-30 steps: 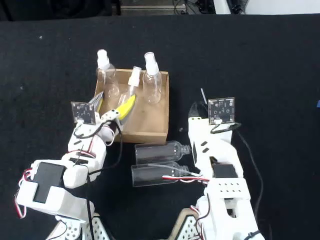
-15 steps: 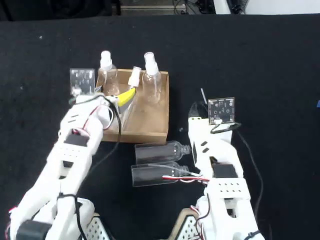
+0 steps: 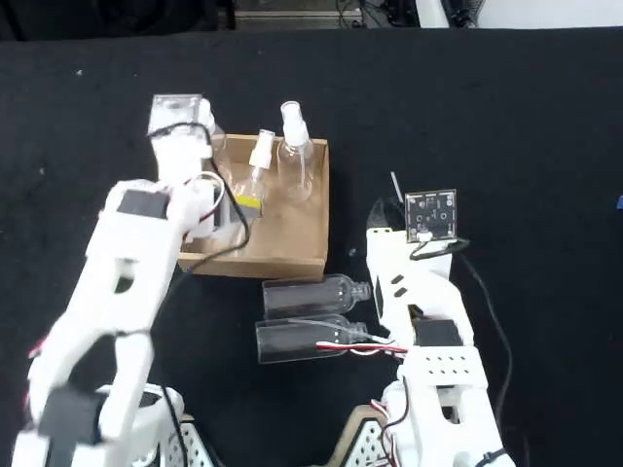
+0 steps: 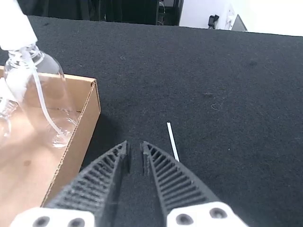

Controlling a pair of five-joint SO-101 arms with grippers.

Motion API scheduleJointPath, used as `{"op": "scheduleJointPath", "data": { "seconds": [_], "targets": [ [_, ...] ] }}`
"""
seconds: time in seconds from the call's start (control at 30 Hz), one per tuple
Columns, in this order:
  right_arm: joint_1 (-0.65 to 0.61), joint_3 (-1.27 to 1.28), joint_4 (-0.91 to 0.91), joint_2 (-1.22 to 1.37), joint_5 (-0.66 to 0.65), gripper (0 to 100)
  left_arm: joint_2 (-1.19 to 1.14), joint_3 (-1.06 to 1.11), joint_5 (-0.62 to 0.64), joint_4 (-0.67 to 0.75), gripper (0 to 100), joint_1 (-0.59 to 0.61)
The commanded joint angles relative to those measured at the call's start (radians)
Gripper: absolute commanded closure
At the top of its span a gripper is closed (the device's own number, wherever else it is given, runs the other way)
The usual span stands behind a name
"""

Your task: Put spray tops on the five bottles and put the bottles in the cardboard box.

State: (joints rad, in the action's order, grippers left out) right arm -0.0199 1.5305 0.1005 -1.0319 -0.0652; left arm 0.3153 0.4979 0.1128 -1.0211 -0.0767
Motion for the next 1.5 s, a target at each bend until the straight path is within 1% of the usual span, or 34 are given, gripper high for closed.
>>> {"op": "scheduleJointPath", "data": {
  "seconds": [0.0, 0.07, 0.17, 0.27, 0.4, 0.53, 0.9, 1.03, 1.47],
  "targets": [
    [0.011, -0.067, -0.026, 0.005, -0.011, 97.3, -0.126, -0.188, -0.002, -0.063, 66, -0.010],
    [0.011, -0.067, -0.026, 0.005, -0.011, 97.3, -0.176, -0.232, -0.017, -0.064, 66, -0.010],
    [0.011, -0.067, -0.026, 0.005, -0.011, 97.3, -0.230, -0.262, -0.092, -0.061, 66, -0.028],
    [0.011, -0.067, -0.026, 0.005, -0.011, 97.3, -0.264, -0.268, -0.135, -0.058, 66, -0.048],
    [0.011, -0.067, -0.026, 0.005, -0.011, 97.3, -0.295, -0.259, -0.180, 0.009, 66, -0.041],
    [0.011, -0.067, -0.026, 0.005, -0.011, 97.3, -0.331, -0.265, -0.186, 0.044, 66, -0.045],
    [0.011, -0.067, -0.026, 0.005, -0.011, 97.3, -0.379, -0.289, -0.187, 0.057, 66, -0.050],
    [0.011, -0.067, -0.026, 0.005, -0.011, 97.3, -0.410, -0.280, -0.209, 0.112, 66, -0.047],
    [0.011, -0.067, -0.026, 0.005, -0.011, 97.3, -0.423, -0.262, -0.227, 0.117, 66, -0.048]
  ]
}}
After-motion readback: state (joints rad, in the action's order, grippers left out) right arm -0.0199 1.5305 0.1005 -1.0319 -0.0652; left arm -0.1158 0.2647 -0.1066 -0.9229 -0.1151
